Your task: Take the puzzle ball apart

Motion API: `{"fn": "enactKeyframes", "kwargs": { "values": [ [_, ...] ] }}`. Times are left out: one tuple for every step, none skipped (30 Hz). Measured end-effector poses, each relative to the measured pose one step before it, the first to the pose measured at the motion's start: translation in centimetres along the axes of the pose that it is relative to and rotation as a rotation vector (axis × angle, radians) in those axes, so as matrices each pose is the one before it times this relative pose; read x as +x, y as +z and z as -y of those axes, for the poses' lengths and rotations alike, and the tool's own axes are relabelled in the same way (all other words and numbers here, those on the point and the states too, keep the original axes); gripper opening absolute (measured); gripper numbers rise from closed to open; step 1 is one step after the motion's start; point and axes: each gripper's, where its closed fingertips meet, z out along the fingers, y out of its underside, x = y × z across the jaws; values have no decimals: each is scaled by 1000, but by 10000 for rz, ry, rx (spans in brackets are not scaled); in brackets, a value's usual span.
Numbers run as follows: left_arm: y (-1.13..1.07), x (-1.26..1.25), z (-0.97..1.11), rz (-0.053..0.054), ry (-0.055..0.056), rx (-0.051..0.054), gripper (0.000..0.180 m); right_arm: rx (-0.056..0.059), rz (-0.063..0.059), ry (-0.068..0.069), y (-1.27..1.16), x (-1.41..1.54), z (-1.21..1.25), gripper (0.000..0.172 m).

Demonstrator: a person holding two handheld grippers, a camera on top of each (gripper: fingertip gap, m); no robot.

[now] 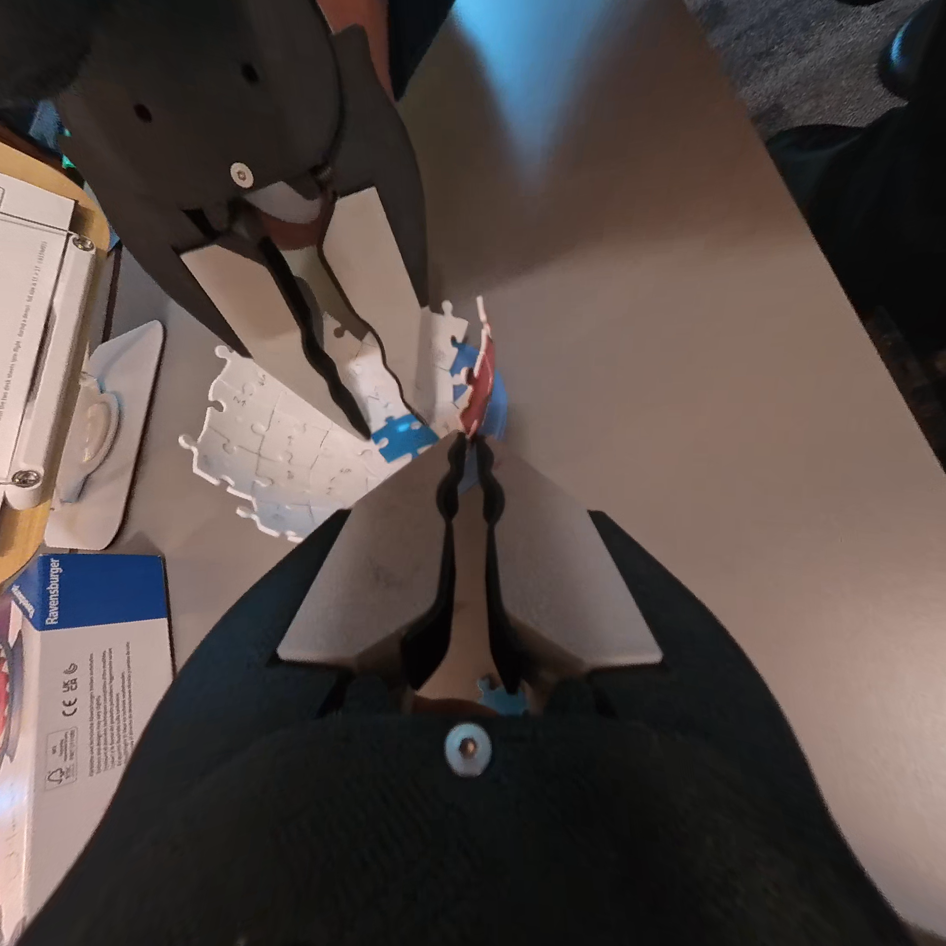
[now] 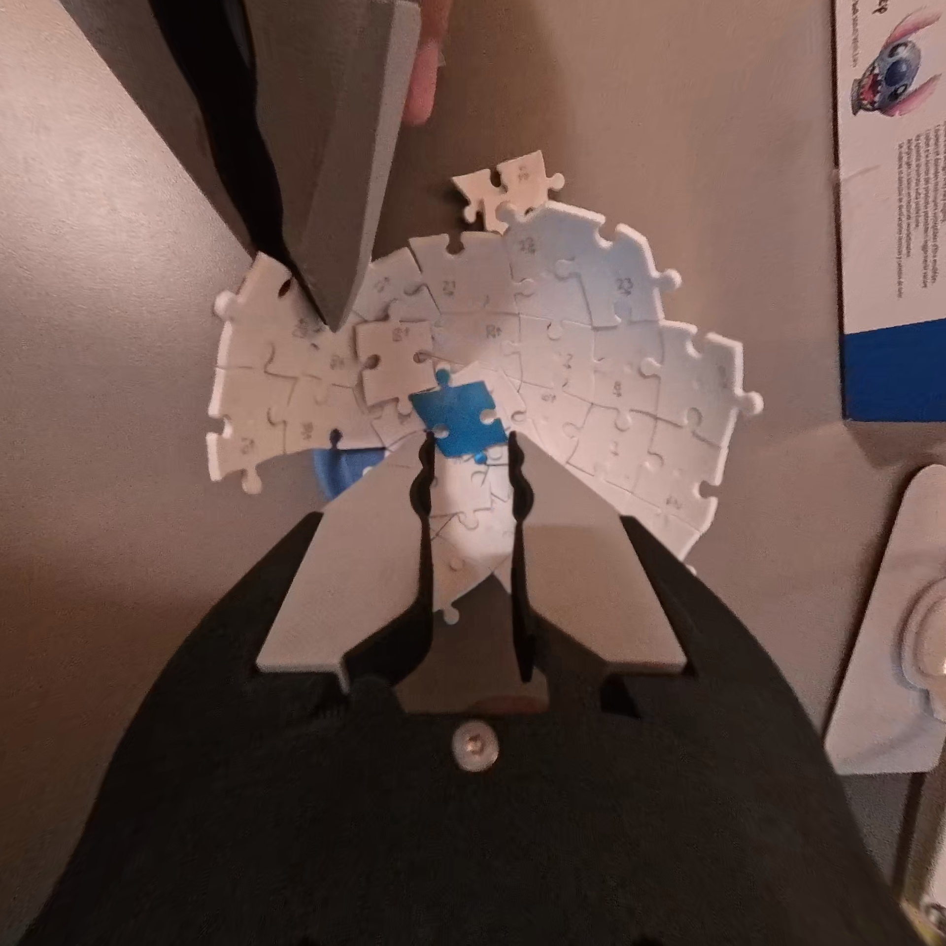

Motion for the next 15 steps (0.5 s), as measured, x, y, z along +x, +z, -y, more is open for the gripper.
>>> {"fn": "enactKeyframes", "kwargs": {
  "values": [
    [32, 61, 40, -9, 32, -14, 2, 247, 40, -5, 86, -180, 345, 25],
    [7, -8, 13, 13, 7, -6, 2, 167, 76, -100, -62, -268, 239, 24],
    [-5, -11, -35, -3, -27, -8, 2, 13, 18, -54, -152, -179, 27, 24],
    [-4, -47, -68, 15, -28, -21, 2, -20, -92, 26, -275, -38, -58, 24],
    [12, -30, -75, 7, -24, -17, 2, 59, -197, 82, -463, 114, -24, 25],
    [-6, -34, -93, 10, -20, -20, 2, 94, -225, 151, -702, 154, -56, 25],
    [-1, -63, -92, 25, -11, -25, 3, 82, -272, 212, -996, 260, -135, 25],
    [2, -45, -58, 10, -24, -14, 3, 99, -408, 226, -1362, 492, -217, 25],
    [2, -40, -24, 19, 2, -2, 3, 103, -569, 231, -1754, 845, -392, 25],
    [27, -18, 8, 12, 14, 10, 3, 43, -694, 288, -2056, 1288, -701, 25],
    [25, 19, 22, 0, 20, 6, 3, -67, -794, 397, -2242, 1791, -1130, 24],
    [36, 20, 5, -2, 35, 4, 2, -207, -875, 508, -2269, 2301, -1597, 24],
    [41, 27, 7, -1, 33, -7, 2, -361, -900, 605, -2081, 2733, -2081, 24],
    [66, 31, -24, -5, 19, -28, 2, -522, -755, 698, -1644, 2827, -2528, 25],
    [57, 7, -49, 7, 16, -43, 2, -633, -498, 755, -968, 2585, -2788, 25]
  ]
}}
